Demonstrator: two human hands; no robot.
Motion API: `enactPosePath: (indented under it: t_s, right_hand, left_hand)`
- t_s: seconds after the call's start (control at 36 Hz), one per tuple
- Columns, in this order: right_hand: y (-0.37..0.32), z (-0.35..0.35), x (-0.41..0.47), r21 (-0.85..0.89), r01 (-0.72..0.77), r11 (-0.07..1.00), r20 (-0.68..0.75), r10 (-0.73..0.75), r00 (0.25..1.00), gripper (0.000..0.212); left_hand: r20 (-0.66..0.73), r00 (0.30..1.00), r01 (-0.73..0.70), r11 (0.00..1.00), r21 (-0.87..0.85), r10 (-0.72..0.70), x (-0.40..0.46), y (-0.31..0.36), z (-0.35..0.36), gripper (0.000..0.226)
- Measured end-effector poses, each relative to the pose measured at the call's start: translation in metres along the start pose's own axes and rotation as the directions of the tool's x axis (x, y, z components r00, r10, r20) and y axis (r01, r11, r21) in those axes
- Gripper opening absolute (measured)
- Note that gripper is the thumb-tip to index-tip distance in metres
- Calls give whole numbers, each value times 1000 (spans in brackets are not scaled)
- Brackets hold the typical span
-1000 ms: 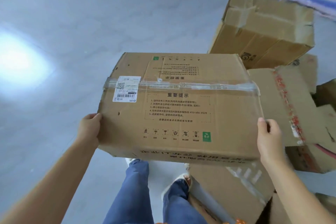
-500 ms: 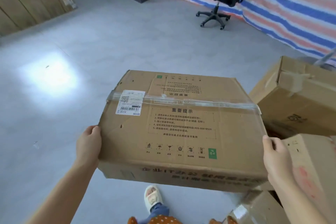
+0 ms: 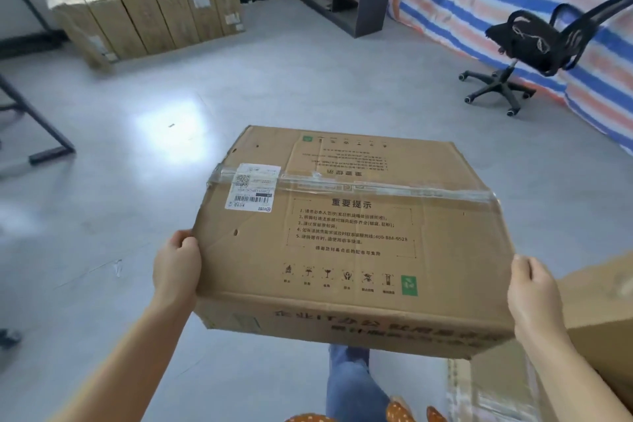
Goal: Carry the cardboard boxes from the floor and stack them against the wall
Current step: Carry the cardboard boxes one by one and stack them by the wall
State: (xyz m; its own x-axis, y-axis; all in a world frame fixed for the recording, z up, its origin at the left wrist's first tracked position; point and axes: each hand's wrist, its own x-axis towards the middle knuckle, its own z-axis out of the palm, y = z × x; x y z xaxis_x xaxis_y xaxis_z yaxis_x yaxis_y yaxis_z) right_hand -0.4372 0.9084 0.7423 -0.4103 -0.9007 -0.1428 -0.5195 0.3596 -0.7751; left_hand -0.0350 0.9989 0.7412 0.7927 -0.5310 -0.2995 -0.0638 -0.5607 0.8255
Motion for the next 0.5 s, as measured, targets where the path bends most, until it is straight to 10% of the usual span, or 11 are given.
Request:
enactPosePath:
  t_s: [0.5]
  right_hand:
    - [-192, 151, 284, 2, 146, 989, 140, -144, 980, 35]
  left_hand:
    - [-168, 980, 88, 990, -112, -106, 201, 141, 135, 29]
